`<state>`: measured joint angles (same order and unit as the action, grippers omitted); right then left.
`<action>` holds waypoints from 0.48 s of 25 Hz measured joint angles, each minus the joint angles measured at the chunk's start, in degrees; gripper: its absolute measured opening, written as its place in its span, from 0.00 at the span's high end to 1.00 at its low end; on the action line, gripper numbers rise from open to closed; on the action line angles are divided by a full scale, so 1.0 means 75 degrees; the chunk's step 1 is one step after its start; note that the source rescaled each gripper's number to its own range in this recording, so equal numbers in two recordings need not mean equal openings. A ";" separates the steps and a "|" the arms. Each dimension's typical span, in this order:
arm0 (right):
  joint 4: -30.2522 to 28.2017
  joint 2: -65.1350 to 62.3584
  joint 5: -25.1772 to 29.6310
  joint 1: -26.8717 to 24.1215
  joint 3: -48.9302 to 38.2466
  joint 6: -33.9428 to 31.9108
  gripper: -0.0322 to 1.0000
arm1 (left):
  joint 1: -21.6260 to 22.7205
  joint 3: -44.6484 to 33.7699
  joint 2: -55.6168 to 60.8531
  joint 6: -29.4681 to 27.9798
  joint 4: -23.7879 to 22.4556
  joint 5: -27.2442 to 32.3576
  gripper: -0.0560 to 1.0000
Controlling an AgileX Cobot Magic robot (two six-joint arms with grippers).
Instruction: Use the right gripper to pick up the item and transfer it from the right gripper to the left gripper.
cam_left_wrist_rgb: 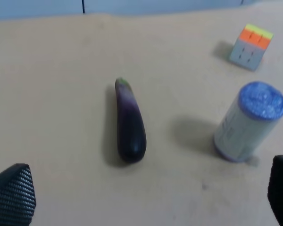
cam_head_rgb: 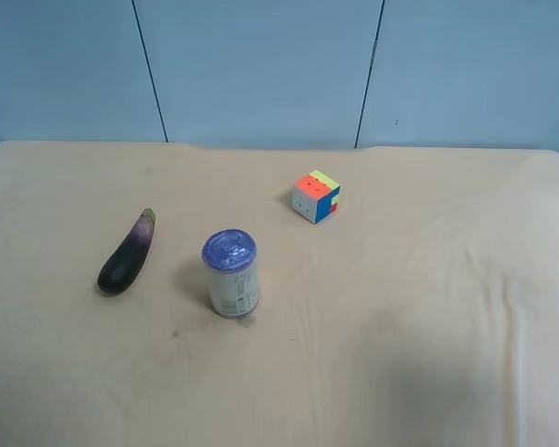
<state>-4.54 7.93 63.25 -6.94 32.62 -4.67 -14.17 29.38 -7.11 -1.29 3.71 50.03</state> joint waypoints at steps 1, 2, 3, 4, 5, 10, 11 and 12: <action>0.0000 0.0000 0.0000 0.0000 0.0000 0.0000 0.51 | 0.0000 0.0000 0.0138 0.0000 -0.0002 0.0000 0.00; 0.0000 0.0000 0.0000 0.0000 0.0000 0.0000 0.51 | 0.0000 0.0000 0.0288 0.0000 -0.0010 0.0000 0.00; 0.0000 0.0000 0.0000 0.0000 0.0000 0.0000 0.51 | 0.0000 0.0000 0.0450 0.0000 -0.0009 0.0000 0.00; 0.0000 0.0000 0.0000 0.0000 0.0000 0.0000 0.51 | 0.0000 0.0000 0.0588 0.0000 -0.0009 0.0000 0.00; 0.0000 0.0000 0.0000 0.0000 0.0000 0.0000 0.51 | 0.0000 0.0000 0.0766 0.0000 -0.0009 0.0000 0.00; 0.0000 0.0000 0.0000 0.0000 0.0000 0.0000 0.51 | 0.0000 0.0015 0.0981 -0.0002 -0.0004 0.0379 0.00; 0.0000 0.0000 0.0000 0.0000 0.0000 0.0000 0.51 | 0.0000 0.0025 0.0981 -0.0002 -0.0004 0.0449 0.00; 0.0000 0.0000 0.0000 0.0000 0.0000 0.0000 0.51 | 0.0000 0.0049 0.0988 -0.0002 -0.0004 0.0561 0.00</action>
<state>-4.54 7.93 63.25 -6.94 32.62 -4.67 -14.17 29.74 0.30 -1.30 3.67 54.23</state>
